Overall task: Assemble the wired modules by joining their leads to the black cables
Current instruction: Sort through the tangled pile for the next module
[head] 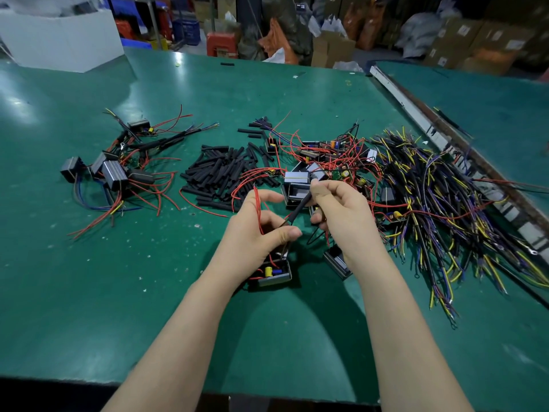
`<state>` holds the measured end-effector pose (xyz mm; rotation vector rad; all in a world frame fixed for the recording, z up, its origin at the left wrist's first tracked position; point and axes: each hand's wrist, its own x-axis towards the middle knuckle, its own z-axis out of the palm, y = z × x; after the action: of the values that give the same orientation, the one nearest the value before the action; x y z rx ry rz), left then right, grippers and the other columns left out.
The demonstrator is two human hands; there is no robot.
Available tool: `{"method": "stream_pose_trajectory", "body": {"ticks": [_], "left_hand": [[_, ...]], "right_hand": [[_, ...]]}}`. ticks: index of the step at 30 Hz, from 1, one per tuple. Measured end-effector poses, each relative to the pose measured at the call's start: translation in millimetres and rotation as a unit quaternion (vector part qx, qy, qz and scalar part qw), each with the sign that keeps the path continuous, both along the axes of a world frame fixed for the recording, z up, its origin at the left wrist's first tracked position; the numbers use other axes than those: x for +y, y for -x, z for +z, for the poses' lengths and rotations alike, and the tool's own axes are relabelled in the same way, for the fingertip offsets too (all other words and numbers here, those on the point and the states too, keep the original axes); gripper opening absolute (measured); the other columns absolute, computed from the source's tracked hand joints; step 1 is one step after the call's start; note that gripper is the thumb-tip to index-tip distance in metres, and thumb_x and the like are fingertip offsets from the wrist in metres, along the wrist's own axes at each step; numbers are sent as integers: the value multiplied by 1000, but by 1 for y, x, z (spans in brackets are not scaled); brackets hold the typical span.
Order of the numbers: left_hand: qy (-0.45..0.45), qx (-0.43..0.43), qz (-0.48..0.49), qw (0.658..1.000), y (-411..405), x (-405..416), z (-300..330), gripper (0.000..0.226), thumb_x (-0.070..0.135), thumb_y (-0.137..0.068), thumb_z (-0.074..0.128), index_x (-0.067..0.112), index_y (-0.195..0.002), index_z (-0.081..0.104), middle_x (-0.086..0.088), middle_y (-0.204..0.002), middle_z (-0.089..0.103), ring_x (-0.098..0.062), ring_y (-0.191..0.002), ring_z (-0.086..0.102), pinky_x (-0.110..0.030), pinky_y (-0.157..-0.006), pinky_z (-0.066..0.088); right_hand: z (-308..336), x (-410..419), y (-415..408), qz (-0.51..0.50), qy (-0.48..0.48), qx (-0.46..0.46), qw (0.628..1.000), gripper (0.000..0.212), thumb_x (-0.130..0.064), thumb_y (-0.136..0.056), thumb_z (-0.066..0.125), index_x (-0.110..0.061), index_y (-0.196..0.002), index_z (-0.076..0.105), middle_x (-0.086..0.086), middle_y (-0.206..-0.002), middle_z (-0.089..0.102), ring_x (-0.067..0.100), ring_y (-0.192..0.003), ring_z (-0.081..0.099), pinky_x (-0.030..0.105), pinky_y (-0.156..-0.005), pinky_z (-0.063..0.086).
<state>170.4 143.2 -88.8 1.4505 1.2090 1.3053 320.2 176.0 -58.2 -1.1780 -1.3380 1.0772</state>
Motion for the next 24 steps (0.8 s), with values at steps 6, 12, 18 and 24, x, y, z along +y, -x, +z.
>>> {"method": "stream_pose_trajectory", "body": {"ticks": [6, 12, 18, 24], "left_hand": [[-14, 31, 14, 999, -4, 0, 2, 44, 20, -74, 80, 37, -98, 47, 12, -63, 61, -11, -62, 54, -32, -66, 43], [11, 27, -50, 998, -3, -5, 5, 38, 15, -80, 75, 31, -108, 55, 11, -73, 68, -6, -72, 60, -23, -76, 47], [35, 52, -51, 997, -2, -7, 6, 32, 29, -68, 80, 30, -93, 61, 14, -78, 68, -6, -85, 63, -31, -89, 46], [-40, 144, 44, 988, -8, -4, 3, 23, 19, -79, 75, 38, -81, 62, 19, -74, 66, 7, -75, 59, -13, -78, 42]], "right_hand": [[4, -5, 4, 76, -20, 28, 997, 11, -13, -93, 62, -19, -95, 53, -6, -72, 71, 5, -54, 58, 17, -53, 46], [2, -2, 2, 16, -23, 35, 999, 10, -11, -96, 56, -20, -93, 52, -7, -70, 65, 0, -51, 51, 15, -54, 44], [-2, 4, -3, -43, -57, 22, 997, 9, -17, -96, 58, -24, -94, 53, -9, -73, 65, -5, -58, 52, 20, -65, 40], [-3, 5, 0, -76, -89, 30, 993, 13, -15, -94, 60, -25, -93, 52, -7, -79, 66, 1, -71, 60, 15, -72, 45]]}}
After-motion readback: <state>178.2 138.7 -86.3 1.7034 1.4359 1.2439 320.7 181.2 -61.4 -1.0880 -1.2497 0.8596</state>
